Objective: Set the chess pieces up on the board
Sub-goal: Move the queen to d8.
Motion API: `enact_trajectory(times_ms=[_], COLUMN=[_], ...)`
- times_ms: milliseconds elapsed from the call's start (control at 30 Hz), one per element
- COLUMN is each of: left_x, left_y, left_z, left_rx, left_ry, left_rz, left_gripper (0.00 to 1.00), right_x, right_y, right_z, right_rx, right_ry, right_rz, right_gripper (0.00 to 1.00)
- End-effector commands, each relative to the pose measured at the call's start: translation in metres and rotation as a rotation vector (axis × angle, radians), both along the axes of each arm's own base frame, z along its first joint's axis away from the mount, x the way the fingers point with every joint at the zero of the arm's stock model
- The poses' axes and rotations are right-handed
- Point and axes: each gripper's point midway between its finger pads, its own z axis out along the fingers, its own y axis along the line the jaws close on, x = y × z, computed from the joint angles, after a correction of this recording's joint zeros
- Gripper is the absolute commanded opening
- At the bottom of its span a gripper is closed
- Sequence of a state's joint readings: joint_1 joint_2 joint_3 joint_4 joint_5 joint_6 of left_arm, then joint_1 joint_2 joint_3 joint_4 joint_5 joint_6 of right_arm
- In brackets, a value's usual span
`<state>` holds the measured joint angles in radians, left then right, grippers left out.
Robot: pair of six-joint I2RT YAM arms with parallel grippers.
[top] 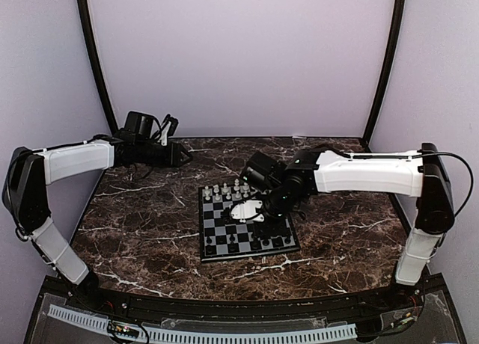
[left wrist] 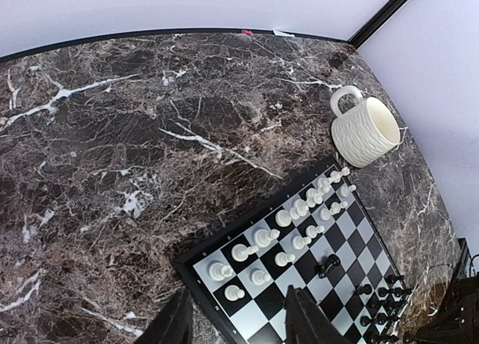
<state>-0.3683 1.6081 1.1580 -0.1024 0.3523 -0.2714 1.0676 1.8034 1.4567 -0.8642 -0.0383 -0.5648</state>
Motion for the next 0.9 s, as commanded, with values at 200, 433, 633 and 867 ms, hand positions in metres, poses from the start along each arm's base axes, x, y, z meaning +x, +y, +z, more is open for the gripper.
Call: enact_trajectory(times_ms=[200, 433, 633, 867], left_x=[0.002, 0.001, 0.000, 0.000], left_y=[-0.004, -0.006, -0.007, -0.007], left_z=[0.003, 0.003, 0.004, 0.004], left_rx=[-0.023, -0.032, -0.034, -0.039], left_ry=[0.003, 0.009, 0.011, 0.013], left_rz=[-0.018, -0.029, -0.033, -0.037], left_gripper=[0.45, 0.45, 0.44, 0.44], right_x=[0.010, 0.011, 0.011, 0.009], right_y=[-0.010, -0.012, -0.003, 0.005], right_z=[-0.008, -0.019, -0.022, -0.025], right_rx=[-0.014, -0.033, -0.027, -0.019], right_ry=[-0.029, -0.021, 0.004, 0.030], right_rz=[-0.025, -0.030, -0.025, -0.017], right_gripper=[0.02, 0.02, 0.02, 0.02])
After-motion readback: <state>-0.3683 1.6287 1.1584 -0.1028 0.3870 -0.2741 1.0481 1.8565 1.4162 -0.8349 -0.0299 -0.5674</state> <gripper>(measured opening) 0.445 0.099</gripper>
